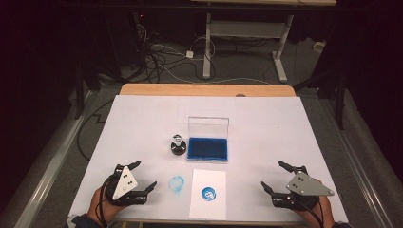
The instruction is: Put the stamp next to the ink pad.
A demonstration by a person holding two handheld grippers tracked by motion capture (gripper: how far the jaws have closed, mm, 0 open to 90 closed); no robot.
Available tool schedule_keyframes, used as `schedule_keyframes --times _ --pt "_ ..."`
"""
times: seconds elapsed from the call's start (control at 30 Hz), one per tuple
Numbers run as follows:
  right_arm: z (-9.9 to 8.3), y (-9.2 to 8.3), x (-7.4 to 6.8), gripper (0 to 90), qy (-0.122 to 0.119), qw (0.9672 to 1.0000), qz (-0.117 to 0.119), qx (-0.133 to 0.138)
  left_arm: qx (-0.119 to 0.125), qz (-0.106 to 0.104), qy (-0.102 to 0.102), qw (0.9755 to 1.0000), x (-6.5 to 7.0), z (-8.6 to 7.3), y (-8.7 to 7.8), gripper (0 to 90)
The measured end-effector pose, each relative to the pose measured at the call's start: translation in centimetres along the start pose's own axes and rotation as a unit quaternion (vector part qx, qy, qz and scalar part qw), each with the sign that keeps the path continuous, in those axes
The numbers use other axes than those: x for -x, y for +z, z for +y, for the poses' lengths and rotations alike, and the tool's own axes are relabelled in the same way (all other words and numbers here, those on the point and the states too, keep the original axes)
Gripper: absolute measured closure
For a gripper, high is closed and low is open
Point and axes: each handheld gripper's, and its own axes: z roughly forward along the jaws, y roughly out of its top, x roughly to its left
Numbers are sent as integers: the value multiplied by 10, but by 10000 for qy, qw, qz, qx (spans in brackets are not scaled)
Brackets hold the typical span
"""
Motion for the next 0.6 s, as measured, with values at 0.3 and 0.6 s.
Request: schedule_keyframes --times 0.3,0.6 --pt "2 -5 -2 178 23 10000 -57 19 74 -14 20 10000 0 -1 -3 148" --pt "3 -2 -4 180 -12 10000 -44 -49 86 -67 34 9999 0 -3 -4 148"
